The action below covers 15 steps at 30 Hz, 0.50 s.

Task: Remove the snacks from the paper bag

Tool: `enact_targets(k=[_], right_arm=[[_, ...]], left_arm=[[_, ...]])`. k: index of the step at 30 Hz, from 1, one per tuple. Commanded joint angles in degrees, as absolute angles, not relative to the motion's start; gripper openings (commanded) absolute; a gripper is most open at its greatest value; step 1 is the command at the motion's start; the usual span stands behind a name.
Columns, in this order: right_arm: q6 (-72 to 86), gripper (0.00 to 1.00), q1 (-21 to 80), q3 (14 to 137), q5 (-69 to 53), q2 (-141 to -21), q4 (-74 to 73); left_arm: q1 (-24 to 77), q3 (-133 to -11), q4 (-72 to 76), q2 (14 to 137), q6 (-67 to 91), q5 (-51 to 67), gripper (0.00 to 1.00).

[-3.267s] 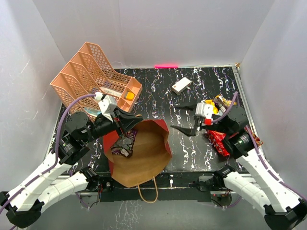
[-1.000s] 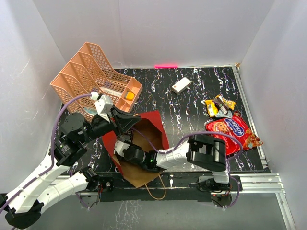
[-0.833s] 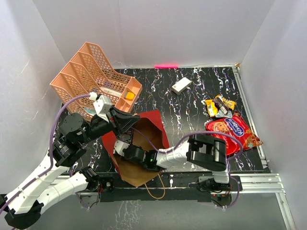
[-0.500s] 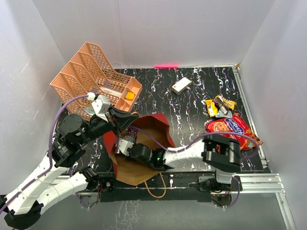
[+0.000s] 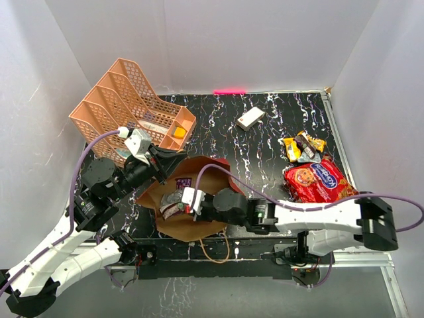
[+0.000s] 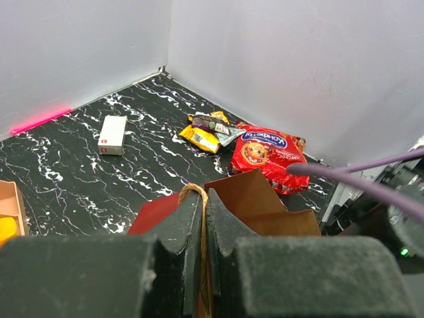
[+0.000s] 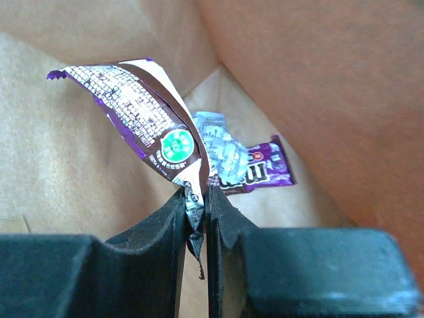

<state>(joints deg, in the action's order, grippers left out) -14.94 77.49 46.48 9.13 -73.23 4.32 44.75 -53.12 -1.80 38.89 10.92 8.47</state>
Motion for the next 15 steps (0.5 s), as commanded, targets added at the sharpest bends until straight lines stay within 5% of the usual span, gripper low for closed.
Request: enact_targets(k=[1,15], right_arm=[[-20.45,0.17,77.34,51.54,9.45,-66.79,-0.46],[-44.04,0.17,77.31,59.87,14.89,-48.77,-2.54]], left_arm=[[45.0,-53.95,-0.24,38.62,10.25,7.29,0.03],[45.04,-54.94,-2.19,38.96,9.33,4.47,0.03]])
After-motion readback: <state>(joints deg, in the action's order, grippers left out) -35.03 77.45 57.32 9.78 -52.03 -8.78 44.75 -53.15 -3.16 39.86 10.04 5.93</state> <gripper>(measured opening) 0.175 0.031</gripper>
